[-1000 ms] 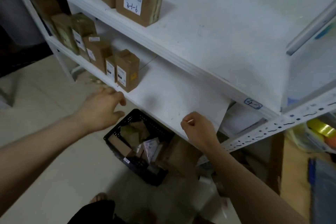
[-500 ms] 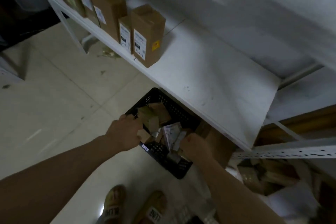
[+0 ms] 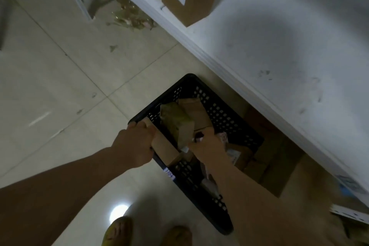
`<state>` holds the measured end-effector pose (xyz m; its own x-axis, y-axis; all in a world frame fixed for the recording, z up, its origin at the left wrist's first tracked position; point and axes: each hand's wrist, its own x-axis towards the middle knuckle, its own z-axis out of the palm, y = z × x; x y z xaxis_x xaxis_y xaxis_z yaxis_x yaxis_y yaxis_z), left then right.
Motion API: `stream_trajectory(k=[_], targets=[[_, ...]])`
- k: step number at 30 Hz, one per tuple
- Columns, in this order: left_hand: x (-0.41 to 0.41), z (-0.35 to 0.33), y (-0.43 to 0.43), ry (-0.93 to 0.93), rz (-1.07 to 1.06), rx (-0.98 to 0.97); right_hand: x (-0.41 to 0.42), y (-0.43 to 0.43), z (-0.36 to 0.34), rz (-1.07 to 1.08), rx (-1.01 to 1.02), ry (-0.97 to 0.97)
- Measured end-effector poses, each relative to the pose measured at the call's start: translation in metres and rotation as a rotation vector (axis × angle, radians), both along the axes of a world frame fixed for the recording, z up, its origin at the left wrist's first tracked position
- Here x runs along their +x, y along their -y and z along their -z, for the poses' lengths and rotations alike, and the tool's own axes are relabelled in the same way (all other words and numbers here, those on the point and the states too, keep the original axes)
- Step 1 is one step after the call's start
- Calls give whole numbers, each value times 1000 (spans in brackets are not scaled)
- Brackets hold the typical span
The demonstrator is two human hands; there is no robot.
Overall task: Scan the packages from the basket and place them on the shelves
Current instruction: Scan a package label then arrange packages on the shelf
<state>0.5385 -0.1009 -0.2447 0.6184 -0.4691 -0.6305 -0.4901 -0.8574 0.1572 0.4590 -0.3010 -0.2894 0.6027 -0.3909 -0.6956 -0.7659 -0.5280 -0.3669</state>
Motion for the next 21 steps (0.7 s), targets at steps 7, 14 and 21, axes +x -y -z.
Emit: stream_trajectory(k=[7, 14, 21], targets=[[33, 79, 4, -33, -44, -48, 63, -17, 88, 23, 103, 89], [32, 95, -15, -91, -87, -116, 53, -11, 74, 47, 35, 106], [14, 4, -6, -159, -102, -238, -1, 22, -71, 801, 544, 71]])
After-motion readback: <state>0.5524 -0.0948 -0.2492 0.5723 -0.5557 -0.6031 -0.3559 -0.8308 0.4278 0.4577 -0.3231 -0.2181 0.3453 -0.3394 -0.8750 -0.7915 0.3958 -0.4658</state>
